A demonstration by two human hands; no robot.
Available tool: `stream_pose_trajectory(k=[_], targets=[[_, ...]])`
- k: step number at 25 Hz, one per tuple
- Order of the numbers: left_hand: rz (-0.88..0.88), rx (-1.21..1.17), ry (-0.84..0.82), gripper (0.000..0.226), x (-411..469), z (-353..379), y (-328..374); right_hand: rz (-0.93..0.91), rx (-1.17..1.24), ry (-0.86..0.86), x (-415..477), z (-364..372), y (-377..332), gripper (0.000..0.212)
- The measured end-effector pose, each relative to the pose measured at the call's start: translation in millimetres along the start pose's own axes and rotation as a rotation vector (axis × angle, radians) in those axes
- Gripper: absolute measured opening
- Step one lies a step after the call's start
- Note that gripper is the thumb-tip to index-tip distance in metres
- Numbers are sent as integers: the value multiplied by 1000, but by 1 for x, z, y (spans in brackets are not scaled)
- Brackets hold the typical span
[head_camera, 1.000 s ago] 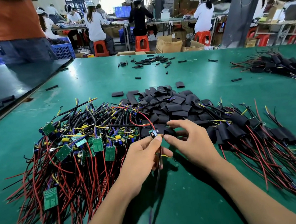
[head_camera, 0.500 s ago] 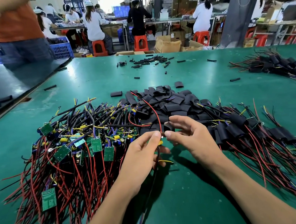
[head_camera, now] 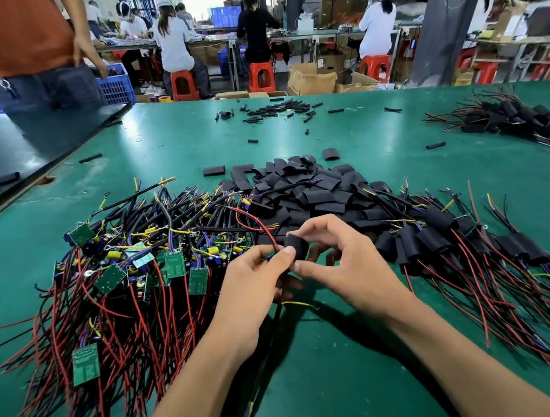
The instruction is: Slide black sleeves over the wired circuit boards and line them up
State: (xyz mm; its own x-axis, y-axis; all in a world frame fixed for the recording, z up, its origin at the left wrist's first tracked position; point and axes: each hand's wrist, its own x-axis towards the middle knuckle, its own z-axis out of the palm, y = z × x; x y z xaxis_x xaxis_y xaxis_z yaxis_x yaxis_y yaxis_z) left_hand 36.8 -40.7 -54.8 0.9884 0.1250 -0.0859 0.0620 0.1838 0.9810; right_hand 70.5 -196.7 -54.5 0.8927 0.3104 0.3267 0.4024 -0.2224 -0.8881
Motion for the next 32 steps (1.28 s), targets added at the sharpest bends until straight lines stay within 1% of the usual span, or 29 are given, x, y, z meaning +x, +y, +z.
stream_pose_trajectory(k=[2, 4, 5, 7, 11, 13, 15, 17, 19, 21, 23, 28, 32], targets=[[-66, -83, -17, 5, 1, -1, 3, 119, 245, -77, 3, -5, -1, 41], [-147, -199, -53, 12, 1, -2, 4, 246, 494, -140, 4, -8, 1, 43], [-184, -242, -83, 14, 1, -3, 5, 296, 580, -165, 5, -8, 3, 42], [-230, -279, -155, 12, -1, -3, 7, 338, 669, -215, 4, -8, 5, 39], [-297, -309, -253, 16, -1, -4, 7, 319, 729, -186, 3, -10, 6, 27], [-326, -260, -260, 19, -3, -3, 7, 316, 766, -170, 4, -9, 5, 23], [-332, -190, -228, 27, -6, -1, 7, 319, 805, -134, 6, -9, 4, 24], [-262, -115, -147, 33, -6, 2, 6, 327, 816, -59, 7, -11, 3, 25], [-160, -55, -92, 29, -6, 5, 4, 351, 806, 45, 9, -13, 2, 26], [-83, -20, -93, 18, -7, 7, 3, 383, 788, 165, 12, -16, 4, 32], [-61, -17, -99, 18, -8, 9, 2, 401, 759, 247, 13, -18, 6, 32], [-75, -28, -118, 27, -7, 7, 2, 423, 740, 270, 14, -20, 7, 34], [13, 105, -137, 31, -9, 9, 0, 421, 761, 252, 14, -20, 8, 34]])
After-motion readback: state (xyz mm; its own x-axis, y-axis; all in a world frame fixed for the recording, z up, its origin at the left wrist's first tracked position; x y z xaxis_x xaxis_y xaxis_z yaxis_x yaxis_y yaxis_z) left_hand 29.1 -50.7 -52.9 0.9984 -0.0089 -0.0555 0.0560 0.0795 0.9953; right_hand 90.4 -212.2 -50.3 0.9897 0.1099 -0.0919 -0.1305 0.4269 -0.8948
